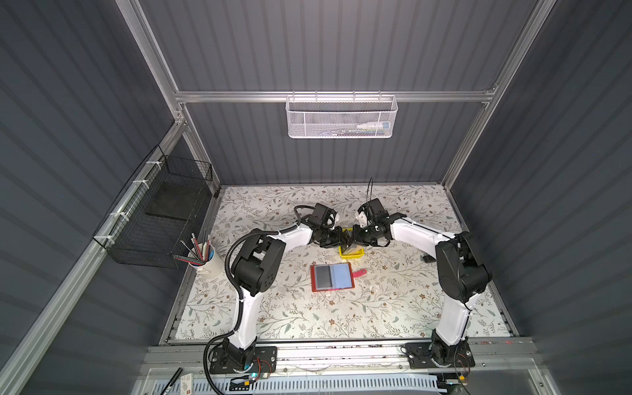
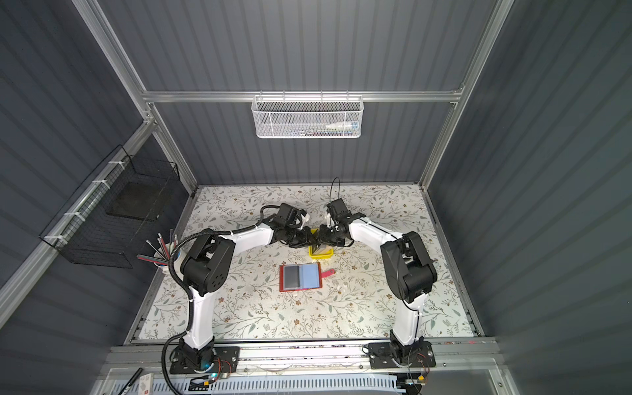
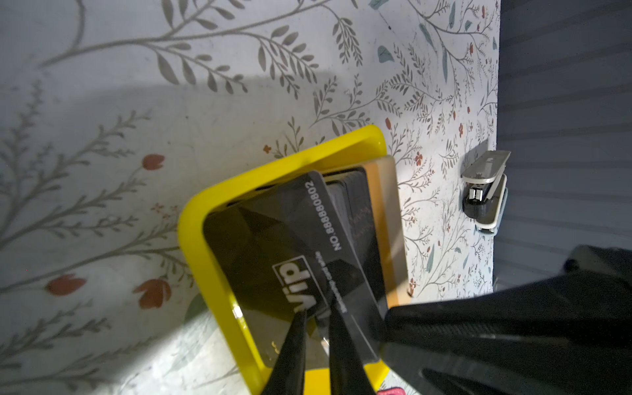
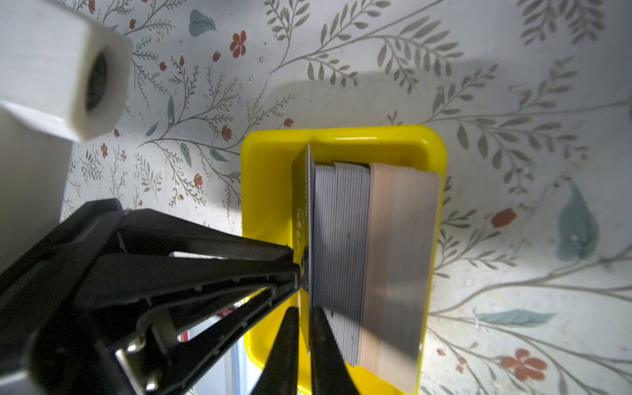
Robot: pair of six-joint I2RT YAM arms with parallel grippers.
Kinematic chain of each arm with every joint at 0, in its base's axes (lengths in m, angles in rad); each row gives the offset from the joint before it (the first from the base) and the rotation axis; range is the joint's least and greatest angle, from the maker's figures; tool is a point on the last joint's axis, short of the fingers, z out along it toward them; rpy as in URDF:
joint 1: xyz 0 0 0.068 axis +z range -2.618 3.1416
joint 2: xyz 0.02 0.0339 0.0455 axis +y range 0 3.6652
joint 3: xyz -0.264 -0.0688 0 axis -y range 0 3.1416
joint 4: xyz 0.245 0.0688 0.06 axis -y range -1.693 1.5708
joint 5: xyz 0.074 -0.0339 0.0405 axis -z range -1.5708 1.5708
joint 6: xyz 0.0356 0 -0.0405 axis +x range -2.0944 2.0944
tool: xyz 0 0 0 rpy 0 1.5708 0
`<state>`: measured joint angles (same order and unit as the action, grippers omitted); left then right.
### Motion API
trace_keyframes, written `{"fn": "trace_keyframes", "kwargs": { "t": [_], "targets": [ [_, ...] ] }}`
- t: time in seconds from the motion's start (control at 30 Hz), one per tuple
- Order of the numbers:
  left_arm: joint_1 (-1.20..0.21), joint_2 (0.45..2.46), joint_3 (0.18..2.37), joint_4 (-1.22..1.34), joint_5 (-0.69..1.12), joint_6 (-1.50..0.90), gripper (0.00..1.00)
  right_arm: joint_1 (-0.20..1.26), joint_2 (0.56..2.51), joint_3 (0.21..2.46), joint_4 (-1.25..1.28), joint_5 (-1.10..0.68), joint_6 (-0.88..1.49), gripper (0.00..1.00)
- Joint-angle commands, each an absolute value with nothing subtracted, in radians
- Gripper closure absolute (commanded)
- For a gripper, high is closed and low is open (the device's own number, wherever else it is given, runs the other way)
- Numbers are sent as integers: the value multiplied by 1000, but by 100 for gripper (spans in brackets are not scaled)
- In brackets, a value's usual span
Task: Insert credit cards into a card holder
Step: Pick up the credit card from the storage box.
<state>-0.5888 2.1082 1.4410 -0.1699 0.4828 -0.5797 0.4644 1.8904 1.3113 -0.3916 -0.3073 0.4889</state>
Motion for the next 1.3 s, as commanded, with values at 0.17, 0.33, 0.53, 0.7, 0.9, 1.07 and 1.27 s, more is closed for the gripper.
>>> {"fn": "trace_keyframes", "kwargs": {
  "t": [0.17,0.33,0.53,0.7,0.9,1.07,1.27],
  "targets": [
    [-594,2132,1436,-189,467,-585,84,478,1918,1341,-422,-298,479,84],
    [-595,2128,1431,-186,466,-587,84,481,1926,1350,-433,-288,477,88],
    [-595,2123,1430,-184,467,-590,84,483,1927,1363,-446,-271,471,95],
    [-594,2083,1422,-196,460,-585,84,494,1914,1377,-470,-238,463,97],
    [-580,1999,1374,-218,443,-583,83,513,1912,1387,-490,-211,460,98],
    [-550,1934,1314,-215,443,-590,83,535,1916,1399,-506,-185,456,98],
    [-527,1857,1253,-205,442,-592,82,549,1932,1413,-507,-190,457,94]
  ]
}}
